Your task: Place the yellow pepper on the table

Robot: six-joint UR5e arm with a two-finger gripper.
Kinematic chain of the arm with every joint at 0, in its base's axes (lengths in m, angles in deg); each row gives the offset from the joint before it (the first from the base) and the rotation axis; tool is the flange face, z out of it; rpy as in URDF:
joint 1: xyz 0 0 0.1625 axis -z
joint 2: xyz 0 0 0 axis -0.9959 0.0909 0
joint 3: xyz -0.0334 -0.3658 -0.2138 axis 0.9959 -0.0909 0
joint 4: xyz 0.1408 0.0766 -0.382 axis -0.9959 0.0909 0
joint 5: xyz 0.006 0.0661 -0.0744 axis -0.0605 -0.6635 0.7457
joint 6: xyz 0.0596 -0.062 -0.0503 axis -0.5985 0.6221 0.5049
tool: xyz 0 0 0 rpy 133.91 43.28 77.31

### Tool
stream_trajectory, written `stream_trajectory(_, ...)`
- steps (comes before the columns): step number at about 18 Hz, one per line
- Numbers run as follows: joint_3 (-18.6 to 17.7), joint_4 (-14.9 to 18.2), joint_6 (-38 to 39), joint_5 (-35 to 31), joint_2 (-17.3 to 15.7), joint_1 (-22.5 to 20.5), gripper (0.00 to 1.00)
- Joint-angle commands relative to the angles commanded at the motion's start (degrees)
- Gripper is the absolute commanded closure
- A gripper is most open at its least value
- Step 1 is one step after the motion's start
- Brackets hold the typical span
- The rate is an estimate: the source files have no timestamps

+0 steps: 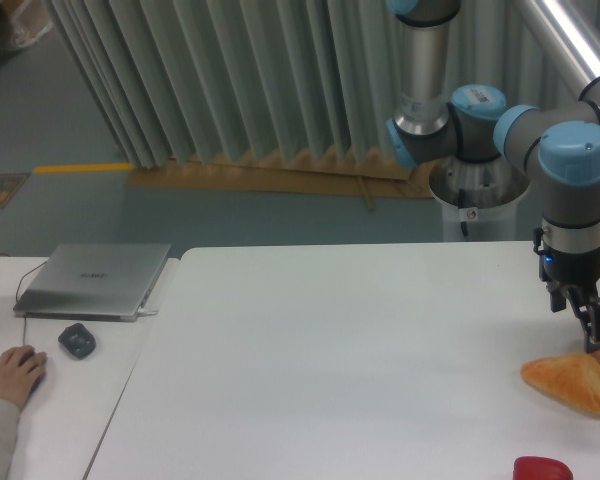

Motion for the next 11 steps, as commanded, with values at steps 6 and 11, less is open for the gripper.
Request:
stream_trajectory(6,0.79,0.18,0.26,-0.44,0.00,0.09,0.00)
stream_trajectory(11,0.79,0.00,-0.52,-0.26,-0.09,-2.72,0.00)
